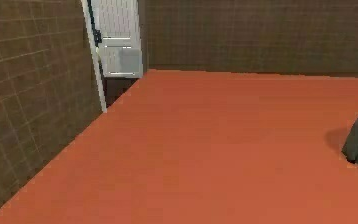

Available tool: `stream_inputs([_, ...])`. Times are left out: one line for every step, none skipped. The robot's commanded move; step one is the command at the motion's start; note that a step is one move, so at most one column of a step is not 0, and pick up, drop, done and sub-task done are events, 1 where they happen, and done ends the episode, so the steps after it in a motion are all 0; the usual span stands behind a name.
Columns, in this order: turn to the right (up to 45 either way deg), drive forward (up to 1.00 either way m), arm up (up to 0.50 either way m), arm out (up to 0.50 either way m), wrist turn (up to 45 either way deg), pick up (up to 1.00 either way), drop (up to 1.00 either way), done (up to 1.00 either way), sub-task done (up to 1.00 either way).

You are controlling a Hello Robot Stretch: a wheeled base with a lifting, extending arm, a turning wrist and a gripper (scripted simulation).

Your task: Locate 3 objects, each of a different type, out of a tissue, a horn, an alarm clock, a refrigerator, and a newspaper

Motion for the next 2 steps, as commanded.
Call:
stream_inputs([27.0, 0.00, 0.00, 0.00, 0.0, 0.00, 0.00, 0.00, 0.00])
stream_inputs([0.0, 1.00, 0.00, 0.00, 0.0, 0.00, 0.00, 0.00, 0.00])
